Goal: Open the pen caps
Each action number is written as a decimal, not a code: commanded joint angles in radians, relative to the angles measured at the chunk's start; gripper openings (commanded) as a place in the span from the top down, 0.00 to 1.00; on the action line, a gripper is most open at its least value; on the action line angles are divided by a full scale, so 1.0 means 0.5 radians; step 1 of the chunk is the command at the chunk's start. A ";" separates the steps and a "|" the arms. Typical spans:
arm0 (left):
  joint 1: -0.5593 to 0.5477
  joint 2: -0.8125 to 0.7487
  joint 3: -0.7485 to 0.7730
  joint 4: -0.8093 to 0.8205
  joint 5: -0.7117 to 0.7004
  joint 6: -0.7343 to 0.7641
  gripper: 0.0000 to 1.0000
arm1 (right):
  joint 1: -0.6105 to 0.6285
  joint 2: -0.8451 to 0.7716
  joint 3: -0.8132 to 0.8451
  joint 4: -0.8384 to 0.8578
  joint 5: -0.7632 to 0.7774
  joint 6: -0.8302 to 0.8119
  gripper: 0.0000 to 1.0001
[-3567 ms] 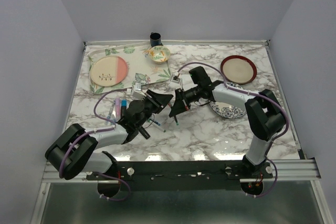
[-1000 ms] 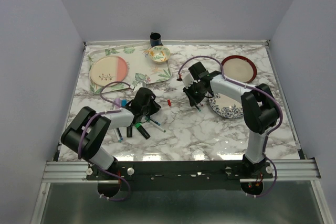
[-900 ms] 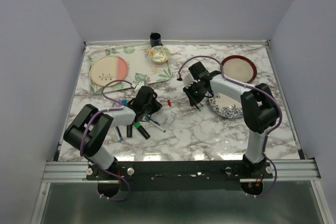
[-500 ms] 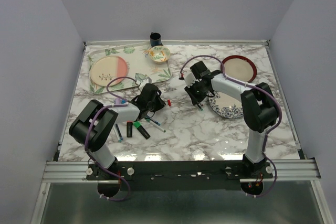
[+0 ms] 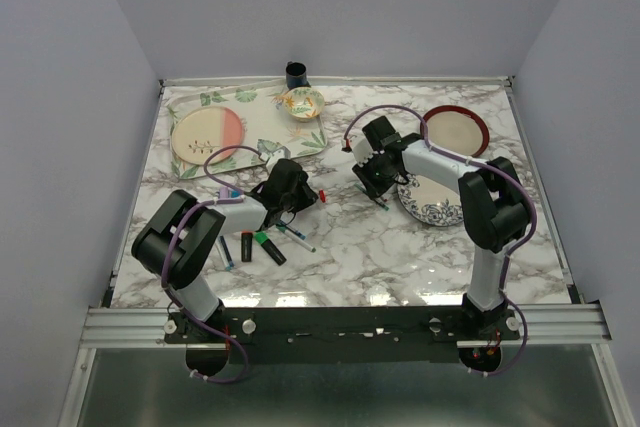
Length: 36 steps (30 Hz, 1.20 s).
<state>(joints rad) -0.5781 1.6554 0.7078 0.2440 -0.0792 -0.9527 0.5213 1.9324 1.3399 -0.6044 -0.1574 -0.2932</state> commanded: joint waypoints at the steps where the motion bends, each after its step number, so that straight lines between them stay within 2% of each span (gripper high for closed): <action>1: -0.007 0.058 -0.017 -0.135 -0.029 0.046 0.62 | -0.015 -0.024 0.054 -0.028 0.060 -0.030 0.71; 6: -0.006 -0.016 -0.026 -0.175 -0.090 0.065 0.59 | -0.015 -0.118 0.041 -0.027 0.011 -0.040 0.70; 10: -0.007 -0.157 -0.072 -0.227 -0.167 0.095 0.51 | -0.015 -0.207 0.029 -0.046 -0.154 -0.113 0.65; 16: -0.003 -0.494 -0.161 -0.279 -0.256 0.200 0.31 | -0.018 -0.333 -0.005 -0.116 -0.639 -0.278 0.60; 20: -0.007 -0.748 -0.216 -0.386 -0.332 0.246 0.27 | -0.015 -0.419 -0.038 -0.159 -0.979 -0.386 0.59; 23: -0.003 -0.893 -0.286 -0.439 -0.333 0.237 0.25 | -0.015 -0.502 -0.069 -0.169 -1.102 -0.453 0.59; 29: 0.000 -1.101 -0.421 -0.589 -0.400 0.065 0.20 | -0.015 -0.591 -0.091 -0.181 -1.182 -0.515 0.58; 36: 0.021 -1.148 -0.477 -0.706 -0.547 -0.138 0.13 | -0.018 -0.576 -0.091 -0.190 -1.192 -0.518 0.58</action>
<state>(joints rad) -0.5762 1.0885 0.4816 -0.0498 -0.2634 -0.9455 0.5159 1.6508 1.3090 -0.6769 -0.7097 -0.5297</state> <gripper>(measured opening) 0.846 0.417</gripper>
